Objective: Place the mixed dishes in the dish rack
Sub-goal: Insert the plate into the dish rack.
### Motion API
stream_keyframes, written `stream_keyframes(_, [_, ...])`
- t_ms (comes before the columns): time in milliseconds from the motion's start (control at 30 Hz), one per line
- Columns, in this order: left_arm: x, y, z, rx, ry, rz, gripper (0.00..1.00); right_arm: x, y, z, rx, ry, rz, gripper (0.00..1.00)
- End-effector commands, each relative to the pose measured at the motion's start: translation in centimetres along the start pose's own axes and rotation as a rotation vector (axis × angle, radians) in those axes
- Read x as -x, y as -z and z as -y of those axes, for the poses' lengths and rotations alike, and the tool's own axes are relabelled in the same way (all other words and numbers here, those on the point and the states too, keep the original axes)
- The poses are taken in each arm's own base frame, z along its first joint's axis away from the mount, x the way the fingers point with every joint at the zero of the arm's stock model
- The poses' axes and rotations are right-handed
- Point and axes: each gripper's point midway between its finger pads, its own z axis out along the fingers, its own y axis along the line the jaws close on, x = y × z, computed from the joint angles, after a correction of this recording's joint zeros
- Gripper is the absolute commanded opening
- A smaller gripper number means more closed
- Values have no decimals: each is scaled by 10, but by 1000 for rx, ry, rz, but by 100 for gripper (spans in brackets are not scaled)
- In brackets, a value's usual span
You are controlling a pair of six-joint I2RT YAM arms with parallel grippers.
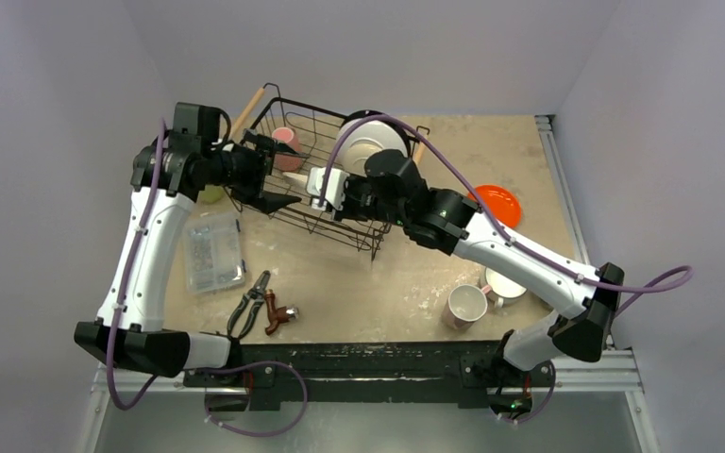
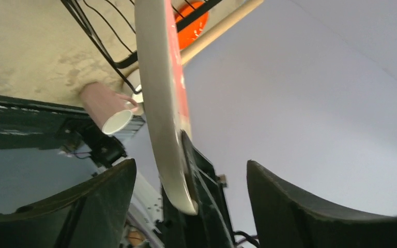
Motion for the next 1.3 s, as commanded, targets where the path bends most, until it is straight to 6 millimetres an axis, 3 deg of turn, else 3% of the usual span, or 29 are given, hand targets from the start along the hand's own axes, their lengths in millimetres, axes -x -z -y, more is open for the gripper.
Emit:
stream_keyframes(0, [-18, 30, 24, -137, -121, 4, 92, 35, 23, 45, -161, -42, 146, 0])
stream_keyframes(133, [-15, 41, 30, -148, -219, 65, 100, 33, 21, 63, -188, -98, 159, 0])
stream_keyframes(333, [-2, 69, 32, -180, -413, 210, 100, 15, 17, 105, -217, -210, 197, 0])
stream_keyframes(500, [-2, 95, 36, -216, -667, 321, 96, -6, 1, 125, -210, -251, 190, 0])
stream_keyframes(767, [-21, 135, 35, -344, -1004, 461, 95, -32, -35, 125, -103, -291, 200, 0])
stream_keyframes(1000, [-30, 143, 33, -377, -1125, 475, 95, -57, -63, 128, -91, -319, 158, 0])
stream_keyframes(1267, [-32, 146, 41, -397, -1211, 485, 95, -83, -77, 125, -77, -316, 92, 0])
